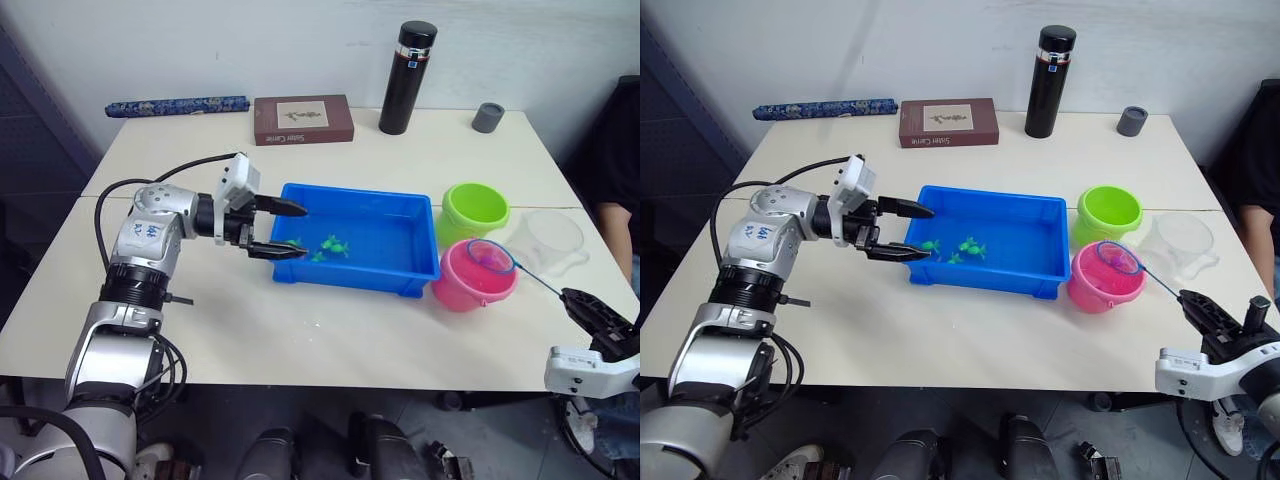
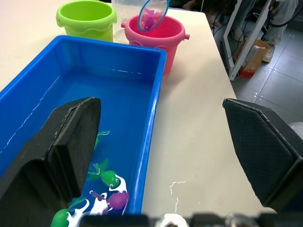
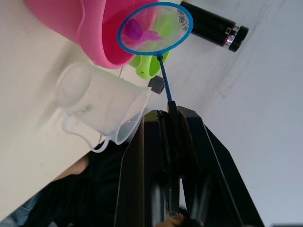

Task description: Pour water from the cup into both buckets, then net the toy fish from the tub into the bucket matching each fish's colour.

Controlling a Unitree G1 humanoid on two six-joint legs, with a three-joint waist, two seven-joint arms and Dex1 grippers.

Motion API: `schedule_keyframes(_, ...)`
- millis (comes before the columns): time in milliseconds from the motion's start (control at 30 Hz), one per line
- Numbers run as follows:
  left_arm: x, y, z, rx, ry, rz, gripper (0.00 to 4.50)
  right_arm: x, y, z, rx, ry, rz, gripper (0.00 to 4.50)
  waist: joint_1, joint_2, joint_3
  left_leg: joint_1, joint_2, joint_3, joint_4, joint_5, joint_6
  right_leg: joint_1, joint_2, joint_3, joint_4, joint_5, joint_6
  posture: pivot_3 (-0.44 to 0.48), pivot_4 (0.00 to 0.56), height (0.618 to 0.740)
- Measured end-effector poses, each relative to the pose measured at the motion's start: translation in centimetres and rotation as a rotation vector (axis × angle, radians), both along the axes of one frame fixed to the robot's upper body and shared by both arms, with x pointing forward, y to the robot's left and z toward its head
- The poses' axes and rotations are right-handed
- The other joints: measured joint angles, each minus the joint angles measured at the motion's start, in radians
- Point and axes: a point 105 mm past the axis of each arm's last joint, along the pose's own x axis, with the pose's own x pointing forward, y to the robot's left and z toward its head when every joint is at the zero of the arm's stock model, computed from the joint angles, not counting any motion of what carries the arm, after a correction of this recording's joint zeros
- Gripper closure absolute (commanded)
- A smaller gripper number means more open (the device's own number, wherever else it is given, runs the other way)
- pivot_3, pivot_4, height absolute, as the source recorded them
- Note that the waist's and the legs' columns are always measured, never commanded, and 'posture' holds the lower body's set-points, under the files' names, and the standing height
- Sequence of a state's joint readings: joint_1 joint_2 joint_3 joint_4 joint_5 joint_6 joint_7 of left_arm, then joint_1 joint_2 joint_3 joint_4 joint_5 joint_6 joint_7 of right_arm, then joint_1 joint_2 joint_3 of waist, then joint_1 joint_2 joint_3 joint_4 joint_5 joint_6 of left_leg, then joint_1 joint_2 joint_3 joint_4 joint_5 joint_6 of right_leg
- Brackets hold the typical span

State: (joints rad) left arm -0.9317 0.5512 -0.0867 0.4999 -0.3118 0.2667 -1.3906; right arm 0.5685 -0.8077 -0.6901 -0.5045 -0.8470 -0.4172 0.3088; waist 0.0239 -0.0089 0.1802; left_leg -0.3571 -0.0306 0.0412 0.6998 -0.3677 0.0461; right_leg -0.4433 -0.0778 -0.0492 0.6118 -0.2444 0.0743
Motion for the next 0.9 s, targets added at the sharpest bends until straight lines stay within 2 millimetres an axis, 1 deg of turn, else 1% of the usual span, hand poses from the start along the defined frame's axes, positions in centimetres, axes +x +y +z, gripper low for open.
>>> schedule_keyframes(200,-0.1,-0.1,0.2,0.001,-0.009,-0.004,0.06,-0.9,-0.6,-0.4,-0.082,-0.055,-0.024,4.5,-0.001,0.0,0.0,0.0,0.0,0.0,0.0,0.0,0.0,0.0,0.0,0.0,0.0,0.0,0.0,0.0,0.15,0.74)
schedule_keyframes(300,-0.1,-0.1,0.2,0.001,-0.009,-0.005,0.06,-1.2,-0.4,-0.5,-0.11,-0.087,-0.024,4.5,-0.001,0.0,0.0,0.0,0.0,0.0,0.0,0.0,0.0,0.0,0.0,0.0,0.0,0.0,0.0,0.0,0.15,0.74)
schedule_keyframes(433,-0.1,-0.2,0.2,0.0,-0.009,-0.006,0.06,-1.2,0.1,-0.1,-0.156,-0.136,-0.002,4.5,-0.001,0.0,0.0,0.0,0.0,0.0,0.0,0.0,0.0,0.0,0.0,0.0,0.0,0.0,0.0,0.0,0.15,0.74)
schedule_keyframes(667,-0.1,-0.2,0.2,0.0,-0.009,-0.006,0.06,-1.0,0.3,0.3,-0.221,-0.188,0.019,4.5,-0.001,0.0,0.0,0.0,0.0,0.0,0.0,0.0,0.0,0.0,0.001,0.0,0.001,0.0,0.0,0.0,0.15,0.74)
schedule_keyframes(900,-0.1,-0.1,0.2,0.0,-0.01,-0.006,0.06,-1.3,0.4,0.1,-0.249,-0.203,0.037,4.5,-0.001,0.0,0.0,0.0,0.0,0.0,0.0,0.0,0.0,0.0,0.001,0.0,0.001,0.0,0.0,0.0,0.15,0.74)
